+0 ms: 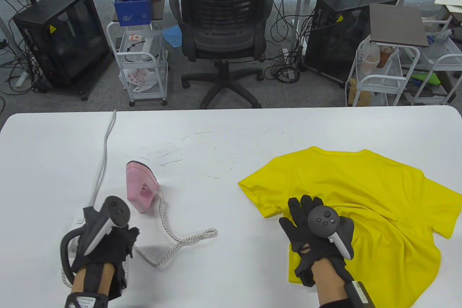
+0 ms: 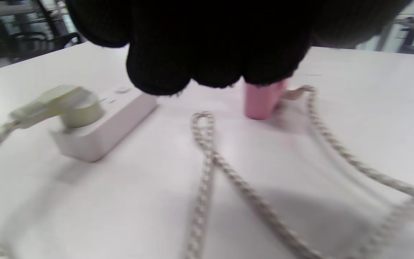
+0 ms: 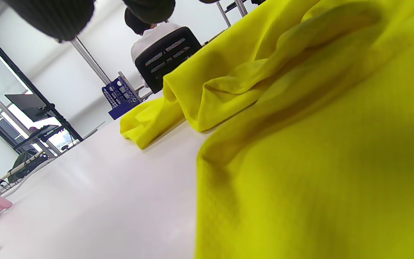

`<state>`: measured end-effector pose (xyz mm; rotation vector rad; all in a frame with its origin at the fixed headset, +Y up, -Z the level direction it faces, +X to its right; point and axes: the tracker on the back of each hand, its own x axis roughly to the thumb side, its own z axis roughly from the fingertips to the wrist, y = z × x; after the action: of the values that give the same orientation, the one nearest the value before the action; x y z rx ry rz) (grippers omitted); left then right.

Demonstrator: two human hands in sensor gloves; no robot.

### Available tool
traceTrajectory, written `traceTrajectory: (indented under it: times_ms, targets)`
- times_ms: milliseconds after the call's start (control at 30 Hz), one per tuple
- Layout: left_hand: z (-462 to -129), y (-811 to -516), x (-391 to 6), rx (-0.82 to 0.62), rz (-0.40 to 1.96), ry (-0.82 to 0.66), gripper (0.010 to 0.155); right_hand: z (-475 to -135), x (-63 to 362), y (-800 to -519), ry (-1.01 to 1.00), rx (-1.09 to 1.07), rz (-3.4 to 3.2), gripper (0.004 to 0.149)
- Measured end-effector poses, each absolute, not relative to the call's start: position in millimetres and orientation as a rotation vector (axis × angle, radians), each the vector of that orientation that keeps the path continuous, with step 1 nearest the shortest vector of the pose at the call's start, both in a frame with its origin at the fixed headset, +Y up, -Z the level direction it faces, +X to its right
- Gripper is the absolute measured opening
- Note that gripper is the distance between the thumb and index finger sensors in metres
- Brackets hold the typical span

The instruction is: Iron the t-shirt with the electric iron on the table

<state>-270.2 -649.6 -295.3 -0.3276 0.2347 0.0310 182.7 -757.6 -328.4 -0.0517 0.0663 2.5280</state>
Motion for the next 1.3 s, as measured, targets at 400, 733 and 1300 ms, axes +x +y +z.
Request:
traceTrajectory:
  times_ms: [400,733,1300]
  targets:
    - [-304.3,-665.4,-162.6,-0.175,0.100,-0.082,0.051,-336.7,231.5,-797.4,0.543,-0.555,2.641,0.086]
    - [-320.8,-701.3,-174.7,-0.163,0.241,-0.098,0.061,-353.1,211.4,-772.0,0.155,-0.488,2.860,0.050]
    - [-319.1,-704.7,-189.9,-0.128,0.310,-0.084,0.063,-330.5,41.5,-699.1,0.201,0.316,2.753,0.050]
